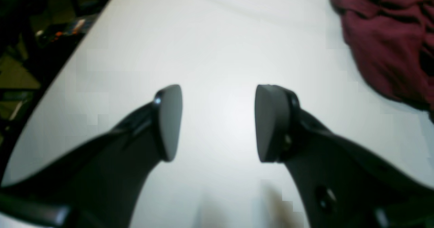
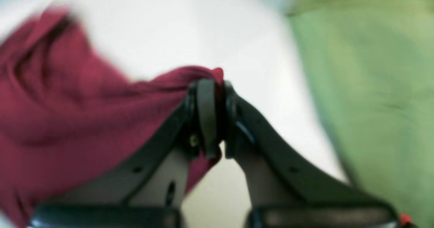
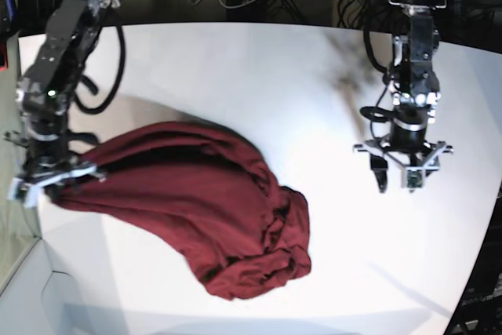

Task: Layout the t-shirt on the table in an organized manner, then fold the t-shirt properly
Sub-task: 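Drag the held t-shirt edge away from the left gripper with the right gripper, then grasp the t-shirt fabric with the left gripper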

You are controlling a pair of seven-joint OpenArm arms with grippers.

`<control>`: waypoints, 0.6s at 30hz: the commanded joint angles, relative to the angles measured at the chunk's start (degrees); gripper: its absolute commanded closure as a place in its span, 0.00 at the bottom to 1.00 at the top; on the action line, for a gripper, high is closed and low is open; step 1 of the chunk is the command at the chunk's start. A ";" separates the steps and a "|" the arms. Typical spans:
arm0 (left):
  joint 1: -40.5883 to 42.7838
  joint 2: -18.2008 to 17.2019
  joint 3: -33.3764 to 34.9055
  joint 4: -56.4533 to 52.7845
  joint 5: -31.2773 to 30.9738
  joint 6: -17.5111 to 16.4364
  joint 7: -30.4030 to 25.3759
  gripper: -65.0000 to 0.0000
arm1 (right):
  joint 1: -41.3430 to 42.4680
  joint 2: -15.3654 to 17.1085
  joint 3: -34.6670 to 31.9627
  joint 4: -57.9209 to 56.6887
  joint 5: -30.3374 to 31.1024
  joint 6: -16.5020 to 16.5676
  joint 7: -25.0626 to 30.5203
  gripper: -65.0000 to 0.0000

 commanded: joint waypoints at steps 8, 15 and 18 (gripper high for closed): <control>-0.49 3.55 10.50 2.21 -0.10 0.32 -1.57 0.49 | 4.68 -0.18 5.51 -4.77 0.65 0.01 1.13 1.00; 0.04 9.18 20.70 2.21 0.25 0.32 -1.48 0.49 | 3.54 -0.10 4.98 -7.67 0.65 0.10 1.31 1.00; -0.14 9.97 25.18 1.68 -0.10 0.40 -1.48 0.49 | 3.54 -0.10 4.72 -7.84 0.65 0.10 1.31 1.00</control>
